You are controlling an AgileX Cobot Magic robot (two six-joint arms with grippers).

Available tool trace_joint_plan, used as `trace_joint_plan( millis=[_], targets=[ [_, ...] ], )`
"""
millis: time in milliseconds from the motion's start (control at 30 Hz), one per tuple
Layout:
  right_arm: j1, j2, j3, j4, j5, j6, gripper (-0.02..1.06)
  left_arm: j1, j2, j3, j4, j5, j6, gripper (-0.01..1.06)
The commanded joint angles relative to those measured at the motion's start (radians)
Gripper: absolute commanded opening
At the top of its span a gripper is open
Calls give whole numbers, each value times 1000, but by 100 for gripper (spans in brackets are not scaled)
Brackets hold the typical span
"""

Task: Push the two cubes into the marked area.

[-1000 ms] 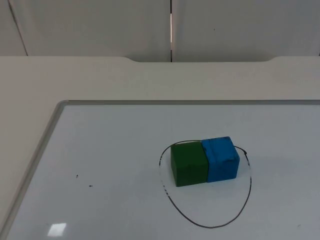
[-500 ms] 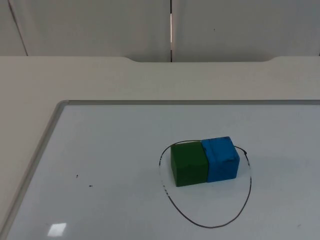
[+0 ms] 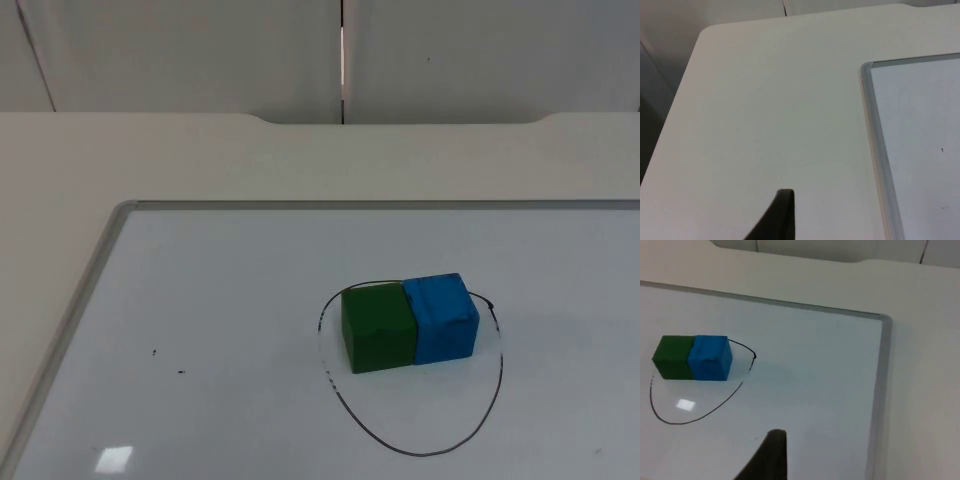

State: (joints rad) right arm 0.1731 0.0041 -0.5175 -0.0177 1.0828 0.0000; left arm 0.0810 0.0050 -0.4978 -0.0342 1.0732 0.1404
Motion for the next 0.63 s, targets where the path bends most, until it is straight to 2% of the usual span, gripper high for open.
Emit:
trace_joint_plan(
  millis=[0, 333, 600],
  targets=[
    [-33, -4, 3, 1, -5, -12, 105, 2, -5, 3, -10, 3, -3, 105],
    [-187, -4, 3, 1, -5, -12, 105, 2, -5, 3, -10, 3, -3, 105],
    [-252, -4, 3, 1, -5, -12, 105, 2, -5, 3, -10, 3, -3, 105]
  ],
)
